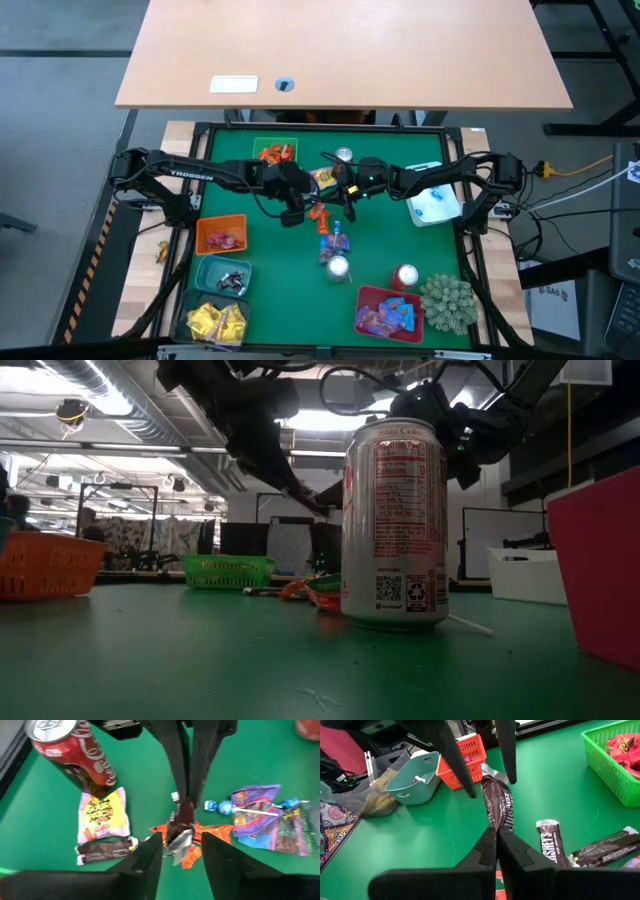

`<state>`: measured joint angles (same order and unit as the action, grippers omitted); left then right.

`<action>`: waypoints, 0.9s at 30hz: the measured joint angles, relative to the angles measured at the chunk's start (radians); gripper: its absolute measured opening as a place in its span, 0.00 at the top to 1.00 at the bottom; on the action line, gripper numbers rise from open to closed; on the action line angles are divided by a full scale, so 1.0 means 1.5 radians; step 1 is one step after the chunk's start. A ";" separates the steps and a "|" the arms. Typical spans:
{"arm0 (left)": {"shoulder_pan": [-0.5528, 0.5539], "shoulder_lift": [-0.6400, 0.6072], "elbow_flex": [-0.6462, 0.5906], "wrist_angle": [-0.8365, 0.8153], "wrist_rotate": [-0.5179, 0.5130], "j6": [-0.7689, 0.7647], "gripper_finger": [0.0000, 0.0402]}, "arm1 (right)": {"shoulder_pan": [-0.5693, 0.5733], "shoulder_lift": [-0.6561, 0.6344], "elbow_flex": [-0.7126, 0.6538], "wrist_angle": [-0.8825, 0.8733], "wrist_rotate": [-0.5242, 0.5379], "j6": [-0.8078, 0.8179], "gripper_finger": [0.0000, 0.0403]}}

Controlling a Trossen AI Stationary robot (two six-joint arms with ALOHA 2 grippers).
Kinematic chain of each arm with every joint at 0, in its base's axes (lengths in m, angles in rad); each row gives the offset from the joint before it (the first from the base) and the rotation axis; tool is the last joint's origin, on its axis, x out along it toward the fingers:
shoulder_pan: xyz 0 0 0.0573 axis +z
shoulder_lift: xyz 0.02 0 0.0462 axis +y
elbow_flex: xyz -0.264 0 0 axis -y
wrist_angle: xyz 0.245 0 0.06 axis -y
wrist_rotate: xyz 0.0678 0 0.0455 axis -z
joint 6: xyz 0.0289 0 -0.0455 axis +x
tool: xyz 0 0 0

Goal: Sort candy
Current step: Put the brown chocolate into the blue bin

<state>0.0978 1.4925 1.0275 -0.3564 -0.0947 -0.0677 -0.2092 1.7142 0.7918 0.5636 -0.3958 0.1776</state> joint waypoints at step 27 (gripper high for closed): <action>-0.004 -0.087 0.000 -0.129 0.191 -0.086 1.00 | 0.000 0.000 0.001 -0.009 -0.020 0.040 0.64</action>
<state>0.0915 1.3619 1.0278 -0.5500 0.1923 -0.1970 -0.2092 1.7138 0.7933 0.5498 -0.4255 0.2380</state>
